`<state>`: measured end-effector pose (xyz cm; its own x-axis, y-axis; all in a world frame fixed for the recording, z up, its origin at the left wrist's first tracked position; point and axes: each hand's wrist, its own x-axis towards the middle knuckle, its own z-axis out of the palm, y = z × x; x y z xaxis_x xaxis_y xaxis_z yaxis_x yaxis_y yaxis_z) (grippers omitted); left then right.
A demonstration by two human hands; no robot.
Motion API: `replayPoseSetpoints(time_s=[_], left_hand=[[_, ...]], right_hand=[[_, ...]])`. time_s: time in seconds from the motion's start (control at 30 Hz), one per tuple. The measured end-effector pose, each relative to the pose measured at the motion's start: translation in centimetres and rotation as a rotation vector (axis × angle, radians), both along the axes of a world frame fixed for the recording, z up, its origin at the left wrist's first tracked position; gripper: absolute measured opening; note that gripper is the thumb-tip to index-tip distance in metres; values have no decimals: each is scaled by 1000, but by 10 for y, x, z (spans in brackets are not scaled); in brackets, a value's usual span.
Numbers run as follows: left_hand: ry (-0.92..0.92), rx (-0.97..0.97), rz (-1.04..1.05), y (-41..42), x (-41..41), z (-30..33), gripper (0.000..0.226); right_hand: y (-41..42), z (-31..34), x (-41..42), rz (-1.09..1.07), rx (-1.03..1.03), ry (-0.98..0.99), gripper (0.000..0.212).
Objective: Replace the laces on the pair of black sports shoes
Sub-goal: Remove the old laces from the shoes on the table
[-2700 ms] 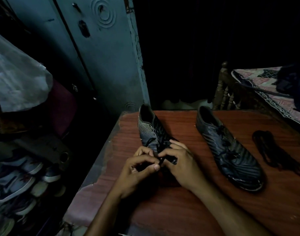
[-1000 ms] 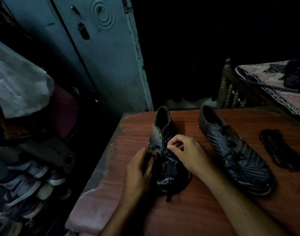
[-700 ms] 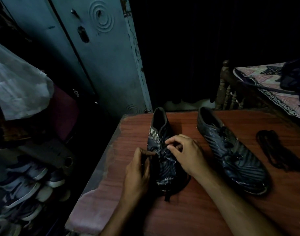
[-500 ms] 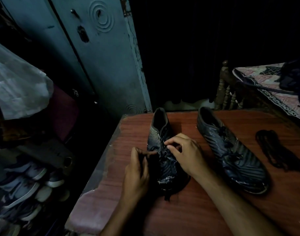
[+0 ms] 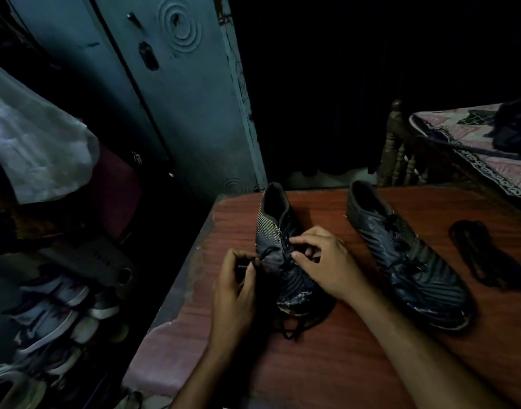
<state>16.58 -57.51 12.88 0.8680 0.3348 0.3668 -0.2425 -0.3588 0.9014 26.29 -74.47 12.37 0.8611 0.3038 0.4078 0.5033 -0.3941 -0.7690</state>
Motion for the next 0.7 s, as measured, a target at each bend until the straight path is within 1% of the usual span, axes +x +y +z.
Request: replayPoseSetpoints(time_s=[0.1, 0.17, 0.23, 0.27, 0.3, 0.37, 0.4, 0.47, 0.5, 0.57, 0.63, 0.7], left_hand=[[63, 48, -13, -1, 3, 15, 29], [75, 114, -41, 0, 11, 34, 26], [104, 132, -110, -5, 19, 59, 19], [116, 138, -145, -10, 23, 73, 16], [127, 141, -172, -16, 27, 87, 15], [140, 89, -230, -30, 33, 111, 12], [139, 57, -259, -37, 37, 120, 11], [120, 67, -266, -50, 46, 132, 10], [110, 98, -250, -53, 49, 134, 11], [106, 153, -215, -58, 54, 133, 10], [101, 256, -163, -56, 60, 125, 10], [80, 434, -92, -43, 62, 115, 18]], right_hand=[[-1, -1, 2, 1, 3, -1, 18], [-1, 0, 4, -36, 21, -10, 13], [-1, 6, 4, -79, 98, -13, 11], [-2, 11, 2, -77, 187, 26, 14], [-3, 18, 0, -46, 323, 119, 19], [-6, 32, -6, 80, 630, 364, 31], [-9, 38, -8, 151, 739, 454, 38], [-16, 44, -10, 269, 853, 574, 50], [-18, 46, -11, 302, 880, 596, 51], [-21, 50, -13, 292, 896, 552, 36], [-23, 53, -10, 183, 860, 433, 19], [-21, 50, -3, 66, 841, 366, 18]])
